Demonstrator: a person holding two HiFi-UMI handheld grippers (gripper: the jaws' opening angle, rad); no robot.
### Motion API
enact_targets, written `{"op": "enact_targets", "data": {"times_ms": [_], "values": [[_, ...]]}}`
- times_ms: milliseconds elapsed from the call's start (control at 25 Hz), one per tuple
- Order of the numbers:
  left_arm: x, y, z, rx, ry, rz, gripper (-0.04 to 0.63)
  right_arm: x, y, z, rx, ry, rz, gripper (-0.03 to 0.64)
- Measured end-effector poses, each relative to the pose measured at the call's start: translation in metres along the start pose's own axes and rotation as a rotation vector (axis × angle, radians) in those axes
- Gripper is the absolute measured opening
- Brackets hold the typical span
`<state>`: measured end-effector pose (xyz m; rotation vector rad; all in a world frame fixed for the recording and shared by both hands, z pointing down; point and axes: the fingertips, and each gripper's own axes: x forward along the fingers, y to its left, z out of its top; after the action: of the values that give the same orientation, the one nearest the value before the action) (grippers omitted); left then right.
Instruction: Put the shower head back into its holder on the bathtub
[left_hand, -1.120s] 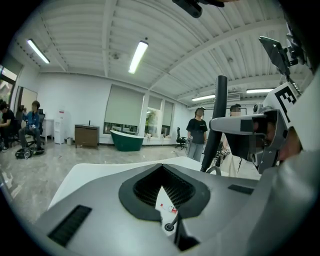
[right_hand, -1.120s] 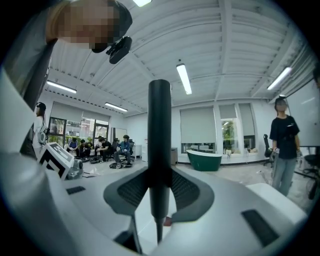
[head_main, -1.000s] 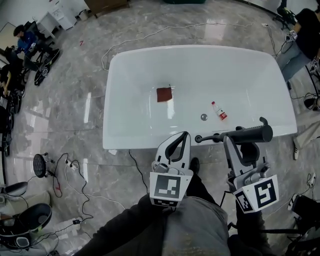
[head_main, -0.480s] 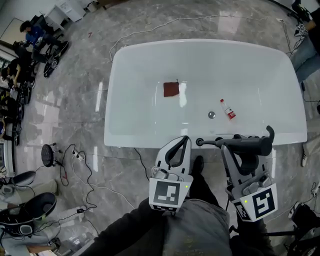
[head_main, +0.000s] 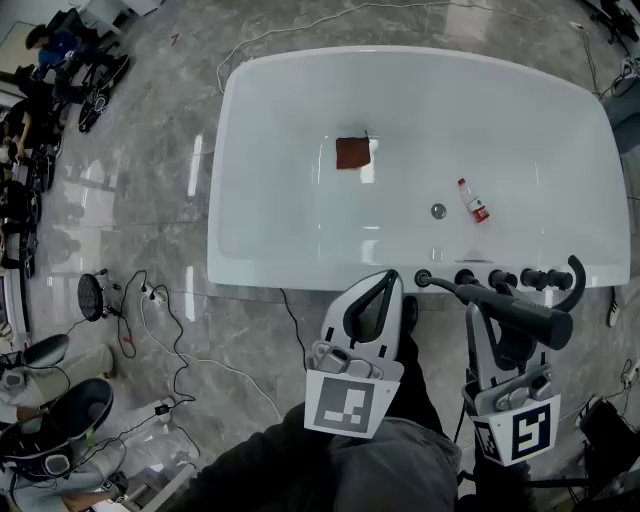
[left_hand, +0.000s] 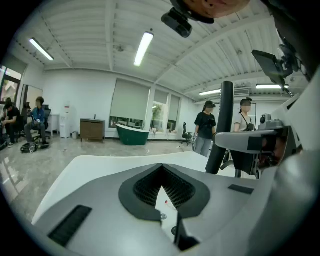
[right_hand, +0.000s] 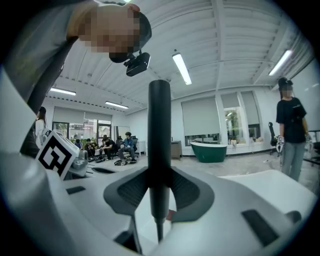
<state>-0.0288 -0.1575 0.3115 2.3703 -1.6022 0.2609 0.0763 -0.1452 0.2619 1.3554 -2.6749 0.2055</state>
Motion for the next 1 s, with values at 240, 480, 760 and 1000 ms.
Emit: {"op": "enact_targets", "data": {"times_ms": [240, 480, 760, 1000], "values": [[0.006, 0.009, -0.020, 0.013, 0.018, -0.046, 0.003, 0.008, 0.002, -0.032, 0.019, 0.027, -0.059, 0.142], [0.002, 0.013, -0.034, 0.038, 0.043, -0.089, 0.005, 0.013, 0.004, -0.051, 0.014, 0.036, -0.102, 0.141], [-0.002, 0.017, -0.043, 0.061, 0.067, -0.115, 0.003, 0.014, 0.009, -0.065, 0.005, 0.050, -0.123, 0.141], [-0.003, 0.018, -0.055, 0.045, 0.099, -0.118, 0.004, 0.016, 0.006, -0.078, 0.006, 0.067, -0.137, 0.141]]}}
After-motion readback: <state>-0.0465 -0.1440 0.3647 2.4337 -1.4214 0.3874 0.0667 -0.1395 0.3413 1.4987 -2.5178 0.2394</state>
